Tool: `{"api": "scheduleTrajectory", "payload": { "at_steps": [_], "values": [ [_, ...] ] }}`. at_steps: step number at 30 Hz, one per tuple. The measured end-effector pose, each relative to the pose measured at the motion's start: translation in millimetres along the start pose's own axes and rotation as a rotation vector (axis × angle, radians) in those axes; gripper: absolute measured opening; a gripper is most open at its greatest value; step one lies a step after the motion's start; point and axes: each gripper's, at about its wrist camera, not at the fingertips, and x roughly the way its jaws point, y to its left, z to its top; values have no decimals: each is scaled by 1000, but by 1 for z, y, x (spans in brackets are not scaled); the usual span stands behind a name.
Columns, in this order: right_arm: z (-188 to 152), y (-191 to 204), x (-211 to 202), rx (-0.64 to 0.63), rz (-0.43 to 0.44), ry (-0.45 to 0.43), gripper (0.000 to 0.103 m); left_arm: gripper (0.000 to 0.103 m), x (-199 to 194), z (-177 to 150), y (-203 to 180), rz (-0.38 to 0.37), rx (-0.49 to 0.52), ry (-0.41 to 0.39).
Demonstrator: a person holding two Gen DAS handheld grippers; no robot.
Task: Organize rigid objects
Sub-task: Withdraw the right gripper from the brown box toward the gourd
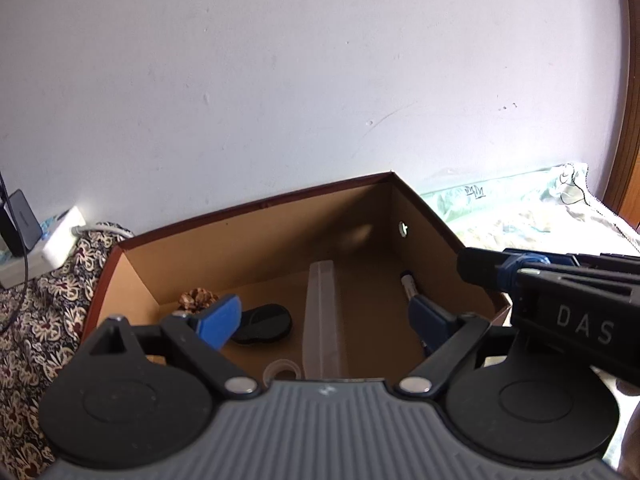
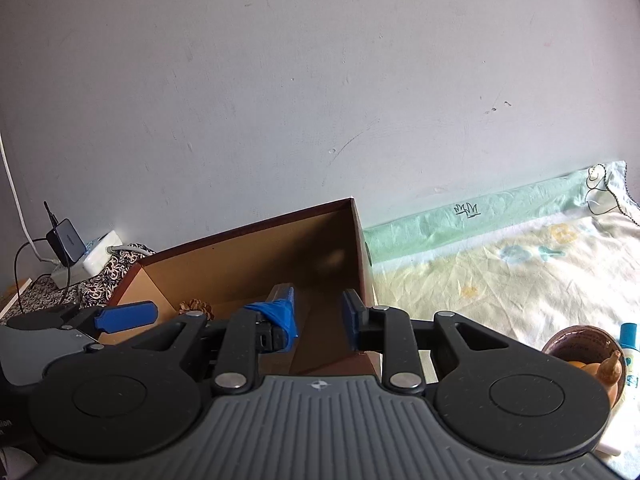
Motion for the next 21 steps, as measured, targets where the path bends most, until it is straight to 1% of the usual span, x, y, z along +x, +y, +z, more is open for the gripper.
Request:
{"api": "scheduleTrajectory", "payload": {
  "at_steps": [15, 21],
  "values": [
    [-4, -5, -41, 21, -45, -28, 10, 90, -31, -3, -21, -63, 50, -46],
    [-9, -11, -56, 36, -58, -26, 11, 90, -42, -8, -32, -102, 77, -57]
  ]
}}
